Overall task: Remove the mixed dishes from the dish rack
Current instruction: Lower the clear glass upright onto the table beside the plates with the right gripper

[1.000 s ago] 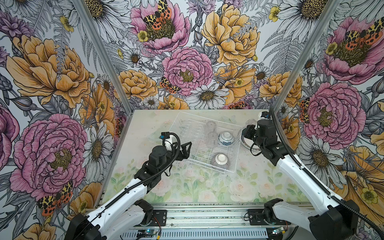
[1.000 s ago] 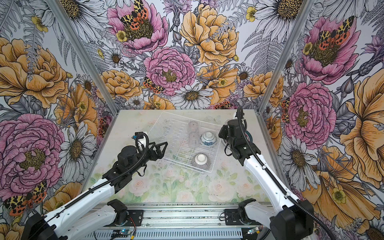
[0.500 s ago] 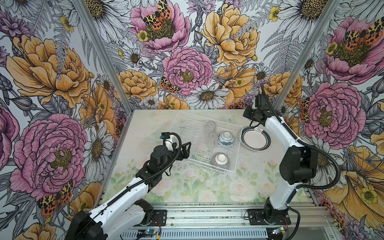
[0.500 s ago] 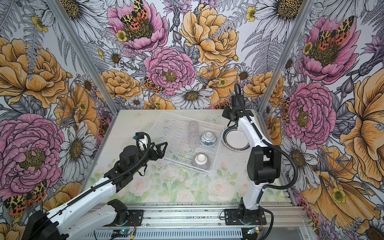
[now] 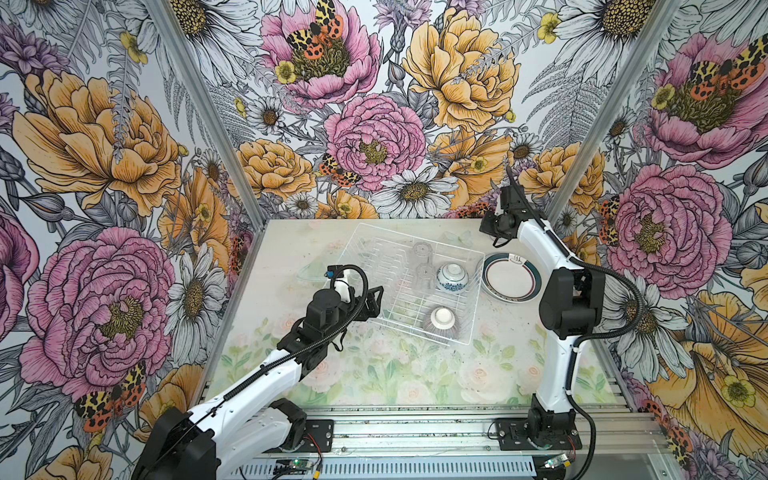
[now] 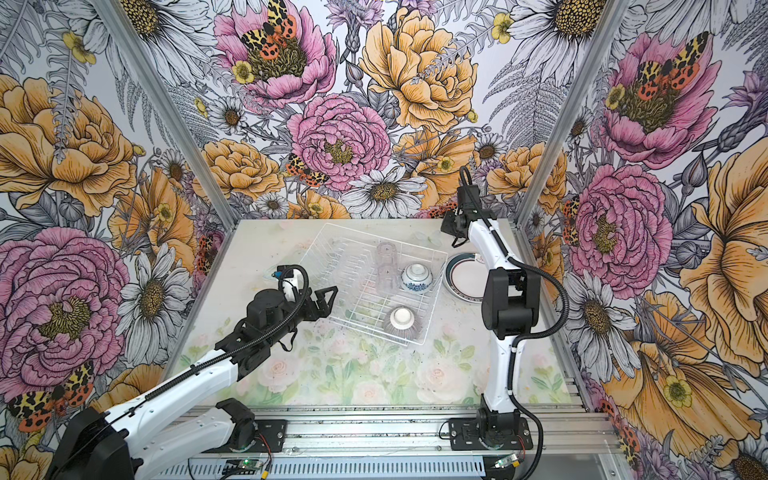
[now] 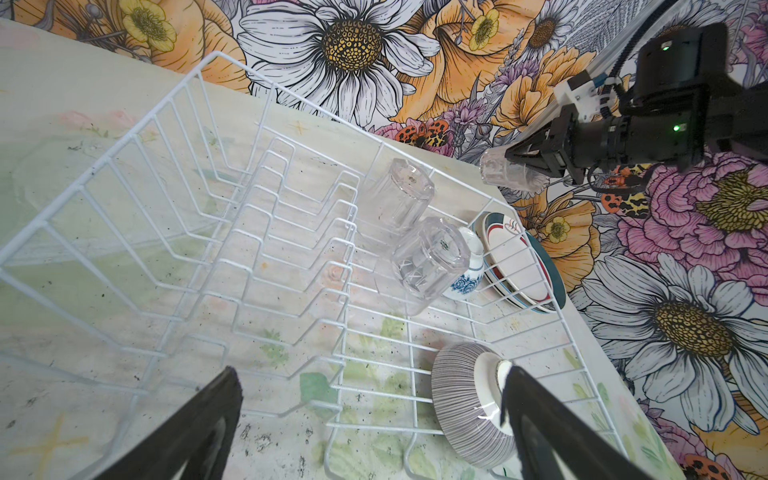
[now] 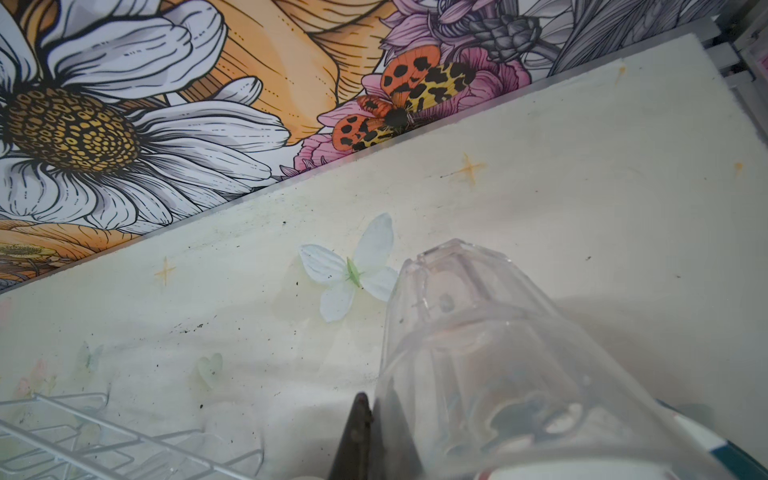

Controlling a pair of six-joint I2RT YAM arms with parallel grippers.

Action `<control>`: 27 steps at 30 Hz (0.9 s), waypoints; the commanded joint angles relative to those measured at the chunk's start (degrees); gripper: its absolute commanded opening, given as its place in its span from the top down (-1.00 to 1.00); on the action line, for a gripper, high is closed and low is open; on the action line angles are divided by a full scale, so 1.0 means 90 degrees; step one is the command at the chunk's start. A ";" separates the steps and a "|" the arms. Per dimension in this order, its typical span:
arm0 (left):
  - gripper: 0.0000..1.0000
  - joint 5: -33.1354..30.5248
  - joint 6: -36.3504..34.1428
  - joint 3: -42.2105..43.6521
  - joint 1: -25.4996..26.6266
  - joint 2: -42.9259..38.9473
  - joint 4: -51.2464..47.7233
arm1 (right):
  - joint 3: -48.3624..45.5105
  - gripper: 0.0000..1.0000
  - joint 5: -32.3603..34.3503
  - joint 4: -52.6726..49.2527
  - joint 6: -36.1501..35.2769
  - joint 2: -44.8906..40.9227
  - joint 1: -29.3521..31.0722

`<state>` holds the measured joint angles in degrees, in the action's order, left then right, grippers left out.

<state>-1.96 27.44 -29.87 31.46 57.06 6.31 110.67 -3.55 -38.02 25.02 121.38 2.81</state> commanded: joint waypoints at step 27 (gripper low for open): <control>-0.97 0.0169 0.0093 0.0006 -0.0138 0.0119 0.0199 | 0.0493 1.00 0.0544 -0.0503 -0.0356 0.0676 0.0778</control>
<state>-1.69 27.68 -29.87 30.83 57.89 6.48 112.36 -1.93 -41.52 23.49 127.15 9.50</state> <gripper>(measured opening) 0.986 0.081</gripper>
